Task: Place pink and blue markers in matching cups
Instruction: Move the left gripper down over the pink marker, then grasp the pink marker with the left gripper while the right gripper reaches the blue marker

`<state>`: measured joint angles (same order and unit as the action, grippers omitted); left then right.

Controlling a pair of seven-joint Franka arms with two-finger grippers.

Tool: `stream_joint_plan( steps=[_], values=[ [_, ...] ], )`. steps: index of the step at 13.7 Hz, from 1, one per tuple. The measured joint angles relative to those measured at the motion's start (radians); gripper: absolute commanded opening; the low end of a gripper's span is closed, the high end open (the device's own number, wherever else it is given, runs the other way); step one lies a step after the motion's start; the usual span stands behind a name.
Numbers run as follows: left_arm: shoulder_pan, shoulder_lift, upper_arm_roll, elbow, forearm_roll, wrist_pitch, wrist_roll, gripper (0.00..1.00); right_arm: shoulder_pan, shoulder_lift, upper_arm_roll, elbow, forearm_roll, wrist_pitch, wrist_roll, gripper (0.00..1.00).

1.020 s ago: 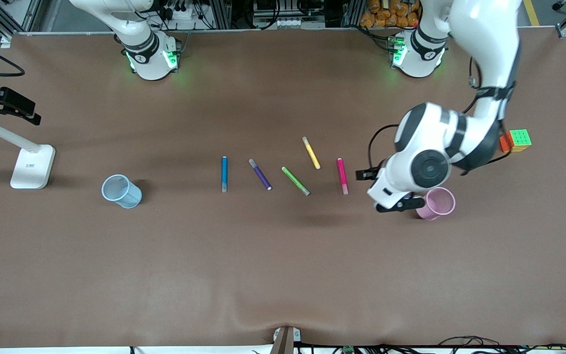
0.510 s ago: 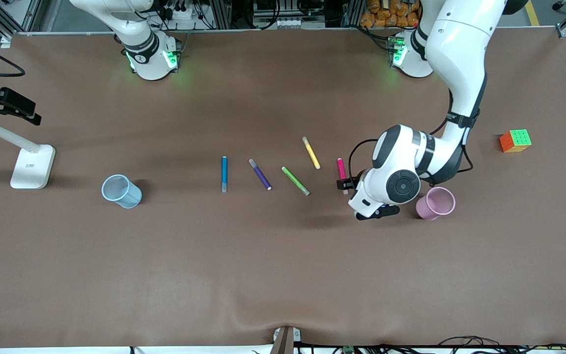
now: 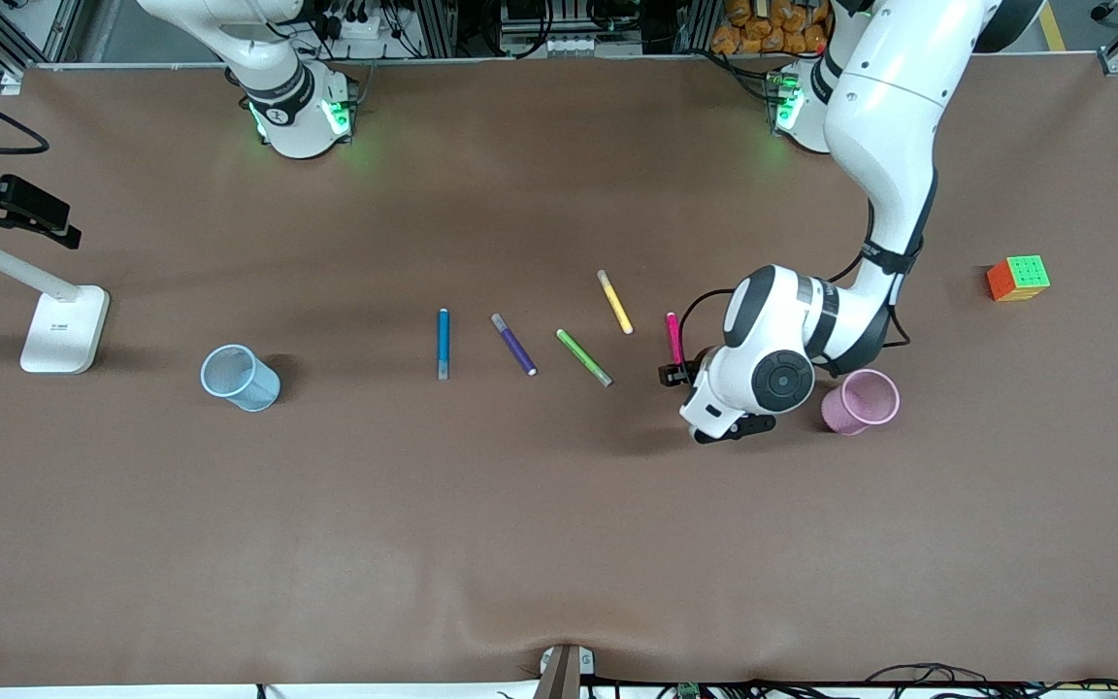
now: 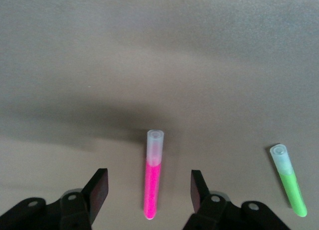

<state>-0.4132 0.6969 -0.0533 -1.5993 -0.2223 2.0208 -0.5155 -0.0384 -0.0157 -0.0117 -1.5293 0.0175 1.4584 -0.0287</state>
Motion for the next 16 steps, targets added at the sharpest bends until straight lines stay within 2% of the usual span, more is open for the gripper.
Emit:
stream_joint_plan(
  steps=[4,5,8,13,16],
  values=[
    [-0.014,0.024,0.0,0.0,-0.001,0.021,0.0,0.64,0.001,0.012,0.001,0.0,0.0,0.0,0.0,1.0],
    [-0.014,0.027,0.0,0.0,-0.001,0.021,0.0,0.59,0.002,0.014,0.001,0.0,0.0,0.0,0.0,1.0],
    [-0.014,0.028,0.0,0.0,-0.001,0.021,0.0,0.56,0.002,0.015,0.001,0.0,0.0,0.006,0.0,1.0],
    [-0.014,0.028,0.0,0.0,-0.001,0.021,0.0,0.56,0.027,0.027,0.004,0.0,0.025,0.03,0.008,1.0],
    [-0.014,0.029,0.0,-0.001,-0.001,0.02,0.001,0.56,0.09,0.065,0.006,0.0,0.057,0.07,0.131,1.0]
  ],
)
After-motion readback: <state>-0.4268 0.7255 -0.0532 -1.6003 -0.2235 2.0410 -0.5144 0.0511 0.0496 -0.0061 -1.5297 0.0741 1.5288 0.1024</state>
